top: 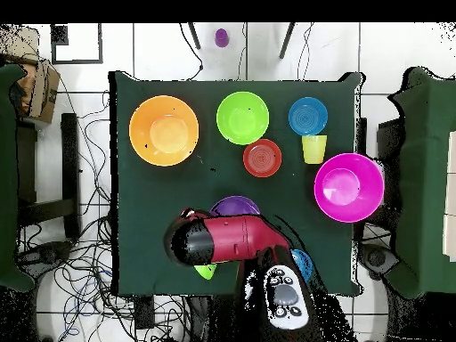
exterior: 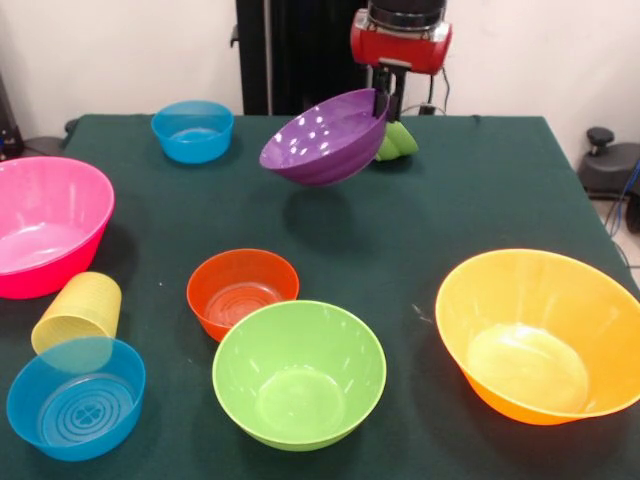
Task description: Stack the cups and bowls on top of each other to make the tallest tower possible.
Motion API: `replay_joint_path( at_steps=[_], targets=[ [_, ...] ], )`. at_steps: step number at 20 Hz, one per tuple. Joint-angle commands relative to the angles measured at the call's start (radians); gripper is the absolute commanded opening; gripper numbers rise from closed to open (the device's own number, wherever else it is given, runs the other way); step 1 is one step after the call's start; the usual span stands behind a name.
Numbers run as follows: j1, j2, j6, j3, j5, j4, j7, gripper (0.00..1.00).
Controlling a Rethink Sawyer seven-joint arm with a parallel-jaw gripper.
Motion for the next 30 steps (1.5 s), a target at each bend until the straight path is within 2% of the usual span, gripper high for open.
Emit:
replay_joint_path(
  at_steps=[1,4,8,12,15,22,27,30],
  targets=[
    [-0.033,-0.182,0.099,0.162,0.021,0.138,-0.111,0.00],
    [-0.047,-0.269,0.155,0.194,0.072,0.172,-0.122,0.00],
    [-0.036,-0.331,0.225,0.197,0.106,0.174,-0.119,0.00],
    [-0.032,-0.369,0.284,0.203,0.137,0.165,-0.117,0.00],
    [-0.029,-0.371,0.321,0.207,0.146,0.139,-0.109,0.00],
    [0.004,-0.336,0.411,0.216,0.154,0.025,-0.035,0.00],
    [0.046,-0.176,0.403,0.188,0.076,-0.150,0.040,0.00],
    [0.064,-0.090,0.389,0.168,0.050,-0.250,0.050,0.00]
  ],
)
